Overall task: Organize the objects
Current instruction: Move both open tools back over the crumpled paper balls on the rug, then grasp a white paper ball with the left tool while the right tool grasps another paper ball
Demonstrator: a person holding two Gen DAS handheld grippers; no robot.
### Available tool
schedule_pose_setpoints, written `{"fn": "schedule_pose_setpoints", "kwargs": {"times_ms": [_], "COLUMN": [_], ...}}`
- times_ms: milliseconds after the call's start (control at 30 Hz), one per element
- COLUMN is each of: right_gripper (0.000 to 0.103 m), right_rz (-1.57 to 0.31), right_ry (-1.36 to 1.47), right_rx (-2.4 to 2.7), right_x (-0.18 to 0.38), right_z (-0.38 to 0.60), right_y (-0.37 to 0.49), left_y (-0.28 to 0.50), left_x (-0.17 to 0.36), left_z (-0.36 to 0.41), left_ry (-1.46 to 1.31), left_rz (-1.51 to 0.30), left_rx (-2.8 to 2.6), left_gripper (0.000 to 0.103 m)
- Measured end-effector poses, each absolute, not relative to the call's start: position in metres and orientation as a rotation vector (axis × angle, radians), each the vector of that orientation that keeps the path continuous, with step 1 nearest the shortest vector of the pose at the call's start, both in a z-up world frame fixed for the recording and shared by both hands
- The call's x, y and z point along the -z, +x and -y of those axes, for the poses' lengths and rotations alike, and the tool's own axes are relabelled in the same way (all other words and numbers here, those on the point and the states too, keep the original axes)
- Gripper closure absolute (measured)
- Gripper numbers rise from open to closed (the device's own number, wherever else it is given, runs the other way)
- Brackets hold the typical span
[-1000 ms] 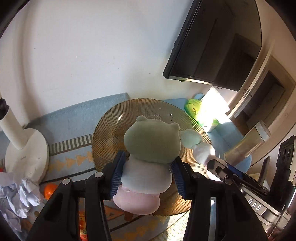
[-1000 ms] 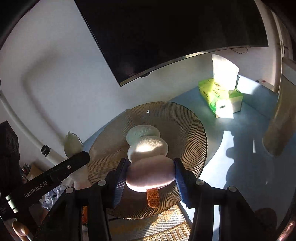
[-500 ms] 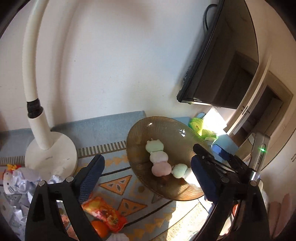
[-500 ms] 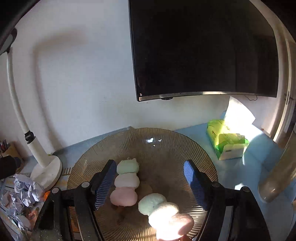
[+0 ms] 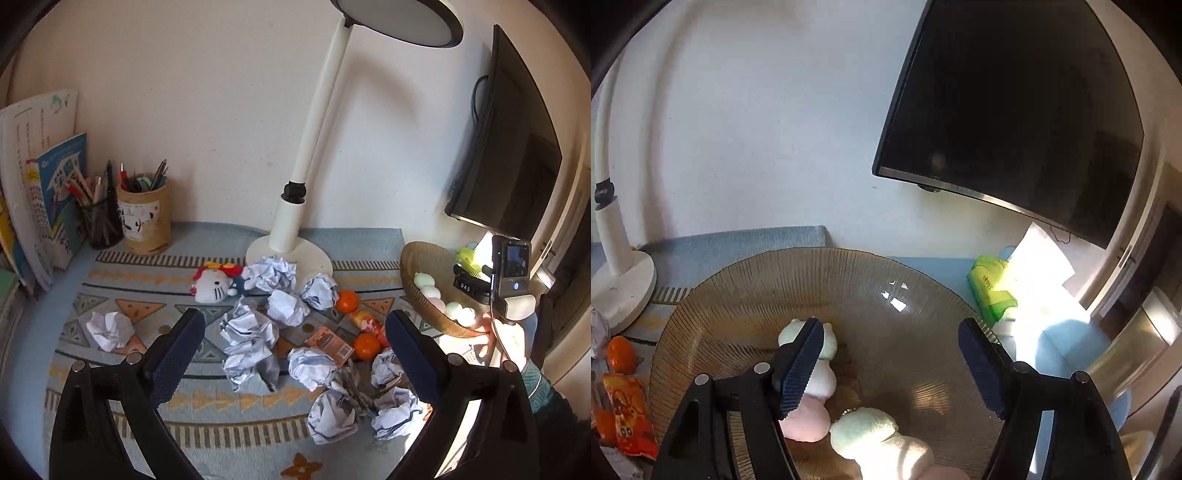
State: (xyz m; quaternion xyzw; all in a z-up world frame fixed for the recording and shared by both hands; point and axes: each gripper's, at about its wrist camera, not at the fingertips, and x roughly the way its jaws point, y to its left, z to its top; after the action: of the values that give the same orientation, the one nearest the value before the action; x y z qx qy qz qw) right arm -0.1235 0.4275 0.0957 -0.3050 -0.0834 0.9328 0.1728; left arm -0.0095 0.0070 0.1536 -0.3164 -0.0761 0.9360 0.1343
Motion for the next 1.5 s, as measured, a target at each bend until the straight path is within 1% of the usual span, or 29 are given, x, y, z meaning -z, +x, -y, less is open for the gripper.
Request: {"fn": "schedule_pose_setpoints", "kwargs": {"times_ms": [133,167,267,300,367,433,467,500,533,667,733,800,867,933,1067,1167,1267,1300,1400,1467,1500], "right_gripper": [0.029,0.029,0.029,0.029,0.029,0.029,0.027,0.015,0.004,0.003,0.003,0.004,0.004,0.004,0.004,0.005,0.005,0.005,0.005,0.005,0.006], "right_rz": [0.129,0.123,0.191,0.171,0.049,-0.028,-0.03,-0.013,-0.003,-0.043,0.007,0.081,0.143,0.161,0.103,0.068,0.069,0.056,-0.027,-0.111,-0.105], "right_ry": [-0.942,-0.933,-0.915,-0.935,-0.933,-0.847,-0.783,-0.719,-0.687,-0.666,-0.703,-0.731,-0.78,-0.864,-0.992,-1.056,-1.122,-1.154,-1.362,-1.522,-1.565], "right_rx": [-2.637,-2.647,-2.637,-2.654,-2.734,-2.791,-2.797,-2.801,-2.811,-2.955,-3.002,-3.031,-3.048,-3.059,-3.074,-3.137,-3.243,-3.283,-3.334,-3.311,-3.281], "right_x": [-0.09,-0.09,-0.092,-0.092,-0.103,-0.123,-0.133,-0.143,-0.151,-0.162,-0.154,-0.138,-0.116,-0.095,-0.069,-0.07,-0.083,-0.088,-0.087,-0.073,-0.065], "right_z": [-0.429,-0.426,-0.412,-0.41,-0.409,-0.4,-0.391,-0.38,-0.37,-0.326,-0.3,-0.277,-0.26,-0.249,-0.243,-0.227,-0.195,-0.182,-0.141,-0.117,-0.105], "right_y": [-0.078,-0.07,-0.067,-0.068,-0.056,-0.032,-0.016,-0.001,0.013,0.066,0.081,0.09,0.09,0.087,0.077,0.07,0.057,0.051,0.018,-0.006,-0.015], "left_y": [0.015,0.021,0.038,0.044,0.058,0.071,0.076,0.081,0.084,0.093,0.094,0.094,0.091,0.087,0.077,0.066,0.045,0.037,0.005,-0.022,-0.034], "left_x": [-0.135,-0.131,-0.12,-0.117,-0.112,-0.104,-0.1,-0.095,-0.09,-0.074,-0.068,-0.064,-0.06,-0.057,-0.052,-0.049,-0.054,-0.057,-0.062,-0.058,-0.054], "left_z": [0.025,0.032,0.052,0.057,0.067,0.075,0.078,0.081,0.084,0.098,0.101,0.099,0.097,0.099,0.108,0.114,0.122,0.128,0.147,0.154,0.156], "left_ry": [-0.949,-0.956,-0.979,-0.986,-0.984,-0.999,-1.014,-1.029,-1.042,-1.082,-1.089,-1.093,-1.101,-1.114,-1.139,-1.158,-1.188,-1.182,-1.22,-1.274,-1.303], "left_rz": [0.283,0.304,0.342,0.337,0.303,0.247,0.222,0.205,0.2,0.264,0.302,0.301,0.293,0.3,0.332,0.335,0.317,0.335,0.4,0.407,0.409], "left_rx": [-2.738,-2.744,-2.768,-2.786,-2.823,-2.86,-2.87,-2.874,-2.873,-2.864,-2.854,-2.848,-2.848,-2.843,-2.851,-2.86,-2.889,-2.894,-2.853,-2.833,-2.819], "left_gripper": [0.005,0.005,0.005,0.005,0.005,0.005,0.005,0.005,0.005,0.005,0.005,0.005,0.005,0.005,0.005,0.005,0.005,0.005,0.005,0.005,0.005]}}
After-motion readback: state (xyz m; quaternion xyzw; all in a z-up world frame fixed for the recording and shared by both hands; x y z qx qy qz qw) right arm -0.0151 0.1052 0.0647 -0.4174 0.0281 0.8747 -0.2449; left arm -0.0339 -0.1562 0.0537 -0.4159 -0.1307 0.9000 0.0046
